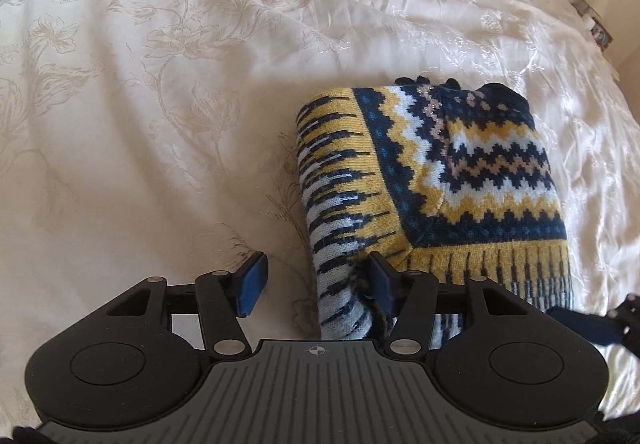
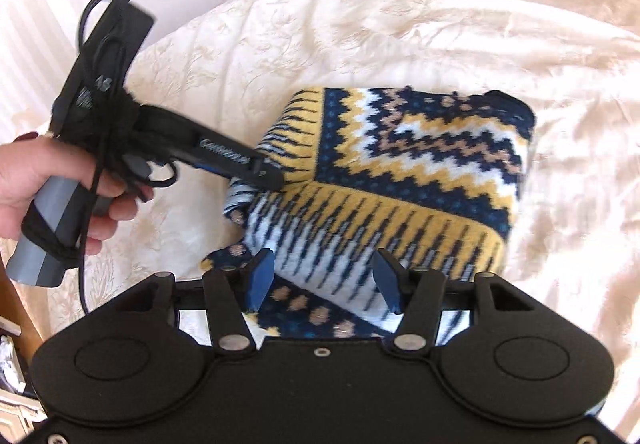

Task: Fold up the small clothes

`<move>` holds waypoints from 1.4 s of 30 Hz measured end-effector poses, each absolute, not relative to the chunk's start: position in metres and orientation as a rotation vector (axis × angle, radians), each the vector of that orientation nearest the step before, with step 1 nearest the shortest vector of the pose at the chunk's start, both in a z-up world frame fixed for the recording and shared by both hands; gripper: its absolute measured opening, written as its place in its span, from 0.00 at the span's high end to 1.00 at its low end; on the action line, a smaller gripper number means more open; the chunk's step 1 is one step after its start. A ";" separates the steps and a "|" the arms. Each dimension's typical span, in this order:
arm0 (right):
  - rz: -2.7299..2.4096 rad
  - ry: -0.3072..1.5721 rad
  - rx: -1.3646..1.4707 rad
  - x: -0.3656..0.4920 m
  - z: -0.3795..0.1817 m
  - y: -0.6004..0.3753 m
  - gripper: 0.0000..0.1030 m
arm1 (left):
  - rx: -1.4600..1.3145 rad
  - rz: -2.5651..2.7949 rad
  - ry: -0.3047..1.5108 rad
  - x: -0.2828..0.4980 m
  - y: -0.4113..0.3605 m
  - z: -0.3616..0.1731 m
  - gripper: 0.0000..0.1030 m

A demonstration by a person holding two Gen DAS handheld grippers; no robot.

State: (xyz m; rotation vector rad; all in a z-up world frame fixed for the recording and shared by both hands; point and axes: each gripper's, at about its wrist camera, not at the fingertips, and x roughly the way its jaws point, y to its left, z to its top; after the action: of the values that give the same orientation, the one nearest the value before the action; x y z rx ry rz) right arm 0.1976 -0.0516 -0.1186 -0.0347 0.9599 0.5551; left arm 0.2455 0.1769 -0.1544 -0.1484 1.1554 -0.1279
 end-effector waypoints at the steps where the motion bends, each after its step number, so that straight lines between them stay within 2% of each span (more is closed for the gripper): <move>1: 0.537 0.958 -0.024 0.200 -0.117 -0.059 0.41 | -0.133 -0.124 1.151 0.244 0.178 -0.153 0.47; 7: 0.423 0.943 0.047 0.235 -0.117 -0.097 0.41 | 0.006 -0.058 1.147 0.239 0.177 -0.144 0.48; 13: 0.388 0.895 0.089 0.265 -0.111 -0.109 0.40 | 0.028 -0.079 0.979 0.229 0.164 -0.103 0.48; 16: 0.384 0.891 0.108 0.280 -0.112 -0.108 0.40 | 0.023 -0.147 0.949 0.230 0.143 -0.095 0.48; 22: 0.409 0.924 0.128 0.315 -0.128 -0.096 0.39 | 0.047 -0.220 1.024 0.232 0.106 -0.121 0.48; 27: 0.431 1.007 0.146 0.340 -0.157 -0.085 0.33 | 0.110 -0.216 1.078 0.219 0.102 -0.146 0.48; 32: 0.447 1.091 0.151 0.359 -0.183 -0.079 0.28 | 0.111 -0.212 1.096 0.214 0.109 -0.153 0.43; 37: 0.463 1.088 0.117 0.360 -0.183 -0.070 0.19 | 0.064 -0.195 1.124 0.217 0.115 -0.154 0.41; 42: 0.447 1.073 0.118 0.355 -0.173 -0.071 0.21 | 0.078 -0.179 1.152 0.220 0.110 -0.153 0.39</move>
State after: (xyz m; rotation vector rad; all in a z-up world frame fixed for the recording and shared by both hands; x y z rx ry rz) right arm 0.3548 -0.0713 -0.1729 0.1176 1.0729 0.4471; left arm 0.2196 0.1097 -0.1528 0.0781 1.1522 -0.1786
